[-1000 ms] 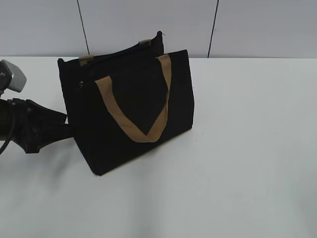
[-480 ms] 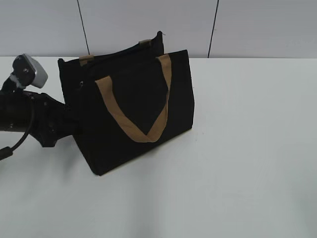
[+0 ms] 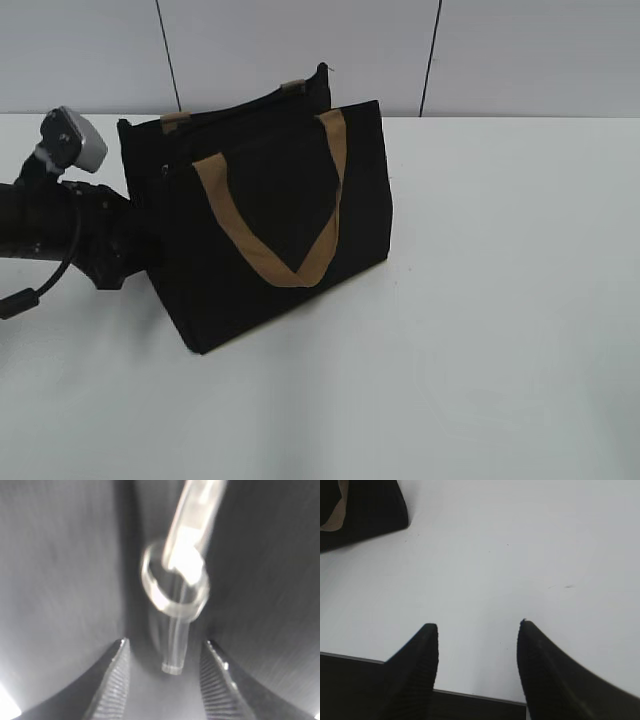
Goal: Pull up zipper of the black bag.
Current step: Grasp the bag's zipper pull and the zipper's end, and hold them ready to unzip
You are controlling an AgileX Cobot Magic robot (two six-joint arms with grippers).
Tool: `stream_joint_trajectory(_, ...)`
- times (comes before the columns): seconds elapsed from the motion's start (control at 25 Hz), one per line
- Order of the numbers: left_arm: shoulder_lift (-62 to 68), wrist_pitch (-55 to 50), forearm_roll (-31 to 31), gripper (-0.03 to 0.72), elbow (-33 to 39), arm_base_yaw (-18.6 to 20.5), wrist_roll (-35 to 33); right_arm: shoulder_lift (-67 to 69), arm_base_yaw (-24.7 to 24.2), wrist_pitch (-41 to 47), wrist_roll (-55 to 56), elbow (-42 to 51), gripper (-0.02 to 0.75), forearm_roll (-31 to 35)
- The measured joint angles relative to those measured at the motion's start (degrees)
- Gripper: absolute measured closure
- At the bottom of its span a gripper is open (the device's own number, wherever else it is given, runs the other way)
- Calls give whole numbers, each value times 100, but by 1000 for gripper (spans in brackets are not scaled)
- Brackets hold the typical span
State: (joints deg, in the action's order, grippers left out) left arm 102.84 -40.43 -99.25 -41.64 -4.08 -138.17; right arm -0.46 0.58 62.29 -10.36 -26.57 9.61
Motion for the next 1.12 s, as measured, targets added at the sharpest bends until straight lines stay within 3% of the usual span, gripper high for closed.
stream_joint_trajectory(0.64, 428, -190, -5, 390, -29, 0, 0, 0, 0, 0, 0, 0, 349, 0)
stream_joint_trajectory(0.76, 434, -196, -5, 456, -29, 0, 26, 0, 0, 0, 0, 0, 349, 0)
stream_joint_trajectory(0.92, 434, -153, -5, 613, -29, 0, 189, 0, 0, 0, 0, 0, 349, 0)
stream_joint_trajectory(1.12, 434, -7, -10, 613, -35, 0, 459, 0, 0, 0, 0, 0, 349, 0)
